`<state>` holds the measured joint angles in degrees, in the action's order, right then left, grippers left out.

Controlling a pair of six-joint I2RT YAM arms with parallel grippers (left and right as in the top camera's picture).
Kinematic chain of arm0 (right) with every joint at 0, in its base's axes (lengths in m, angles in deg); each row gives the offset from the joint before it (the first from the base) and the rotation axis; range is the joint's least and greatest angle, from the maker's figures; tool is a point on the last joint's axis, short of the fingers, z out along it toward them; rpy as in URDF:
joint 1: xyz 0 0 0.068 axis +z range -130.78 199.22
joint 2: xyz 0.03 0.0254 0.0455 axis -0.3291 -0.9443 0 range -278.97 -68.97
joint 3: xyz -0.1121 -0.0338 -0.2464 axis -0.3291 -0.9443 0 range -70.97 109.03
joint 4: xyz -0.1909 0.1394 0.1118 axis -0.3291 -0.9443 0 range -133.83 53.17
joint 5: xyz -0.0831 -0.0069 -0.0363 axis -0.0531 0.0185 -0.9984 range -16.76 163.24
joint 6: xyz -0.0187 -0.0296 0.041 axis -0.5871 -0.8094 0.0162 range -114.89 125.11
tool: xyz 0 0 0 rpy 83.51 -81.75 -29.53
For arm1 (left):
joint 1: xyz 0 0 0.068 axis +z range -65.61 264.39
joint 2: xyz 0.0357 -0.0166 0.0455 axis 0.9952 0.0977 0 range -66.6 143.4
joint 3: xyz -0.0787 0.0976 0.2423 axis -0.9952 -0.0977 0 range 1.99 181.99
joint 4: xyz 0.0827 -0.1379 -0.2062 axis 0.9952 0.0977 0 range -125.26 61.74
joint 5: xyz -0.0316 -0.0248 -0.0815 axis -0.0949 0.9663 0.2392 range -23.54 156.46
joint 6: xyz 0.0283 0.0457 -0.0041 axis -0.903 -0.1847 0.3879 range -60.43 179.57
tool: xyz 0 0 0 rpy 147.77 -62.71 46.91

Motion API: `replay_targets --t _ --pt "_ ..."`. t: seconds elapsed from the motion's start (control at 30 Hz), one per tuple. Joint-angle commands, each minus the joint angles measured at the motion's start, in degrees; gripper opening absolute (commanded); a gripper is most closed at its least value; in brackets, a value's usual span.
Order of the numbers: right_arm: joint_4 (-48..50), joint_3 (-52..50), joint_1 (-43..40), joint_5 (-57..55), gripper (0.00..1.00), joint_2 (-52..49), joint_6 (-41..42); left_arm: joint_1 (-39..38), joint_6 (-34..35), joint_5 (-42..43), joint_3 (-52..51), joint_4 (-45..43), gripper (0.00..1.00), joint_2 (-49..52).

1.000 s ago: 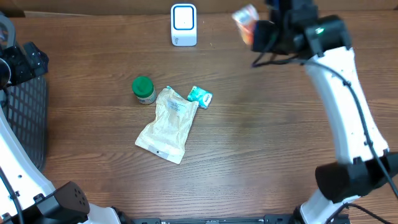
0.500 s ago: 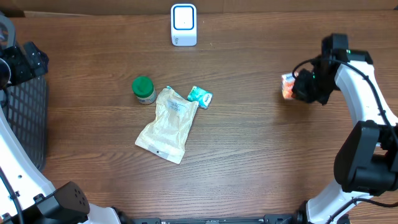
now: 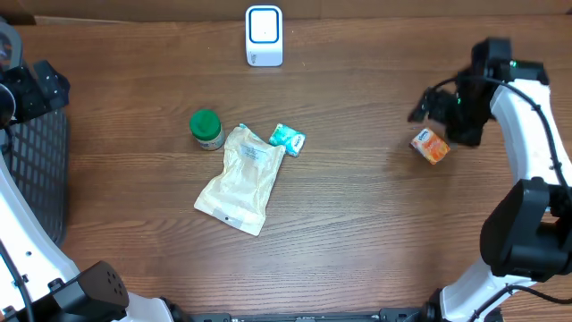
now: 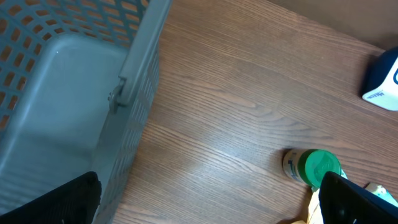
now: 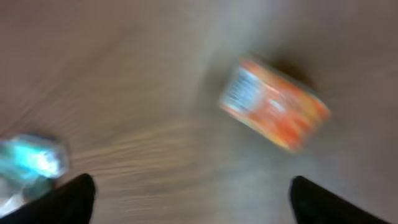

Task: Scan the item barcode
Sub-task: 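Reach the right gripper to the teal wipes pack and grasp it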

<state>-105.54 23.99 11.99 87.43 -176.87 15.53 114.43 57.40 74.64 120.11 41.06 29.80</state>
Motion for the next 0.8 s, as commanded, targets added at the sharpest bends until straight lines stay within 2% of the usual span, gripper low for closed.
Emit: replay_targets --t 0.0,0.17,0.2,0.3,0.33,0.43,0.53,0.63,0.77 --pt "4.3 3.2 4.8 10.5 1.00 0.5 -4.7 -0.1 -1.5 0.4 0.5 0.0 1.00 -0.1" --pt "16.0 0.4 13.7 12.2 1.00 0.3 -4.3 -0.1 -1.5 0.4 0.5 0.0 1.00 -0.1" --pt "17.8 -0.4 15.4 11.2 0.97 0.3 -4.3 -0.1 -1.5 0.4 0.5 0.0 1.00 -0.1" --pt "22.2 -2.5 20.6 6.8 0.69 0.3 -4.3 -0.1 -1.5 0.4 0.5 0.0 1.00 -0.1" --pt "23.8 -3.3 22.2 5.7 0.65 0.3 -4.3 -0.1 -1.5 0.4 0.5 -0.1 1.00 -0.1" --pt "27.8 -5.4 26.4 2.2 0.65 0.2 -4.0 -0.1 -1.5 0.4 0.5 0.0 1.00 -0.1" --pt "29.3 -5.7 28.5 -1.7 0.65 -0.9 1.2 -0.1 -1.5 0.4 0.5 0.0 1.00 -0.1" --pt "30.1 -5.7 28.6 -0.3 0.63 -2.7 5.7 -0.1 -1.5 0.4 0.5 0.0 1.00 -0.1" --pt "31.4 -5.7 28.0 5.4 0.61 -6.4 6.3 -0.1 -1.5 0.4 0.5 0.0 1.00 -0.1"
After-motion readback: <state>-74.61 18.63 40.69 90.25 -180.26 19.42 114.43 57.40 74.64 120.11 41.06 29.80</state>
